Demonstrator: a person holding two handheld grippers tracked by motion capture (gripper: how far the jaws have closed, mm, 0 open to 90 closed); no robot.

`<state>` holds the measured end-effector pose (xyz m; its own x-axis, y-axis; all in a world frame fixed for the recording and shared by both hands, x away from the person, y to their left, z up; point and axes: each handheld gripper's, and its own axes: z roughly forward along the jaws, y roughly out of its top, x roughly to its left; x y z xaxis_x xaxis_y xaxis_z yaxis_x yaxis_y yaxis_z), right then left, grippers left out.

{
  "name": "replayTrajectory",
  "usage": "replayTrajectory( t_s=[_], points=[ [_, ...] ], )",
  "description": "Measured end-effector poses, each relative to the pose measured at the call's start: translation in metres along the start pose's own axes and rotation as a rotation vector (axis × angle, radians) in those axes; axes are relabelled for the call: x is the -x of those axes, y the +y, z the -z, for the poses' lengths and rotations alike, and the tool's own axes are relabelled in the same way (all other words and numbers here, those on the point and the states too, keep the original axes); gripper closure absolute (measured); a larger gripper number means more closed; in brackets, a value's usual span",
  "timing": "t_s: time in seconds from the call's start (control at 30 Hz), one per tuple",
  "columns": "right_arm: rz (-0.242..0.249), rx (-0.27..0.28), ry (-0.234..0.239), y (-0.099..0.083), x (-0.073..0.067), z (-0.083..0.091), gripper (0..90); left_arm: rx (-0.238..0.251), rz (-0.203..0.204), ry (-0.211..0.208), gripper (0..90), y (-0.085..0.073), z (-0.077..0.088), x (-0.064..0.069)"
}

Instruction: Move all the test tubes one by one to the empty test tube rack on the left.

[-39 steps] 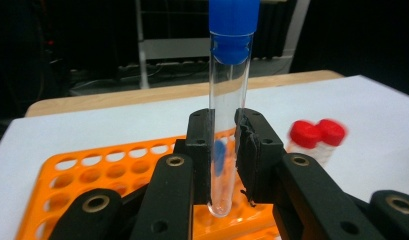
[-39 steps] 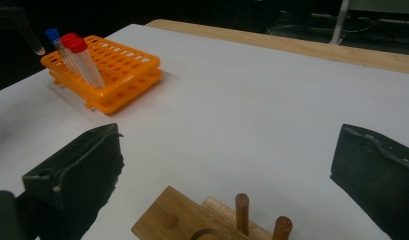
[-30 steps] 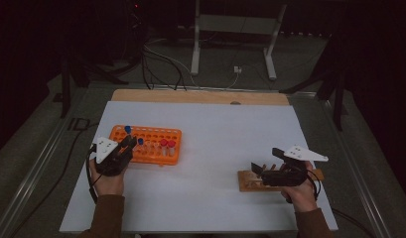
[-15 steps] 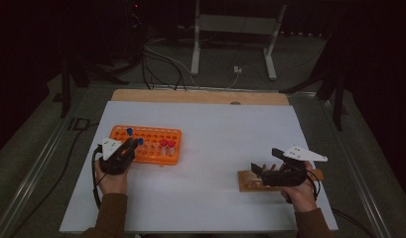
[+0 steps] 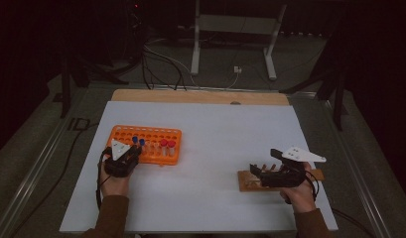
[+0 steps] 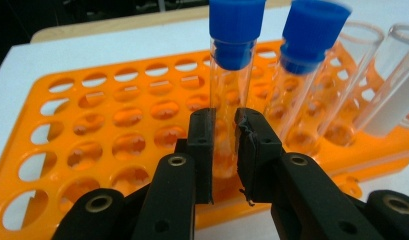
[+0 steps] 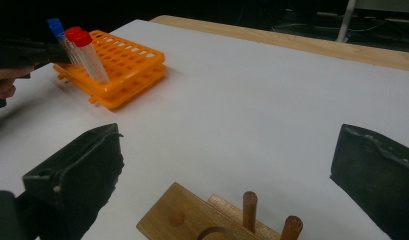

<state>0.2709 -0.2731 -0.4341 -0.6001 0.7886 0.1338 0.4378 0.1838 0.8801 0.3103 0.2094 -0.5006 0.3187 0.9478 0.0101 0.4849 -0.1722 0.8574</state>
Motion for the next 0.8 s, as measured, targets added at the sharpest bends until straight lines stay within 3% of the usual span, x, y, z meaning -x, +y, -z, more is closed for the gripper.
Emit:
replayTrajectory(
  t_s=[0.17, 0.3, 0.53, 0.63, 0.8],
  points=[
    [0.004, 0.0, -0.001, -0.001, 0.0, 0.0, 0.2, -0.001, 0.01, -0.008, 78.2, -0.001, 0.002, -0.002],
    [0.003, 0.002, 0.0, -0.002, 0.001, 0.0, 0.2, 0.004, 0.041, -0.028, 76.0, -0.002, 0.003, -0.003],
    [-0.001, 0.017, -0.006, -0.002, 0.004, 0.002, 0.2, 0.01, 0.072, -0.01, 60.8, -0.002, 0.011, -0.005],
    [-0.003, 0.026, -0.012, -0.003, 0.006, 0.005, 0.2, 0.046, 0.109, -0.041, 52.3, 0.001, 0.021, -0.007],
    [0.004, 0.044, -0.03, -0.005, 0.008, 0.008, 0.2, 0.133, 0.118, -0.075, 39.0, 0.01, 0.044, -0.007]
  ],
)
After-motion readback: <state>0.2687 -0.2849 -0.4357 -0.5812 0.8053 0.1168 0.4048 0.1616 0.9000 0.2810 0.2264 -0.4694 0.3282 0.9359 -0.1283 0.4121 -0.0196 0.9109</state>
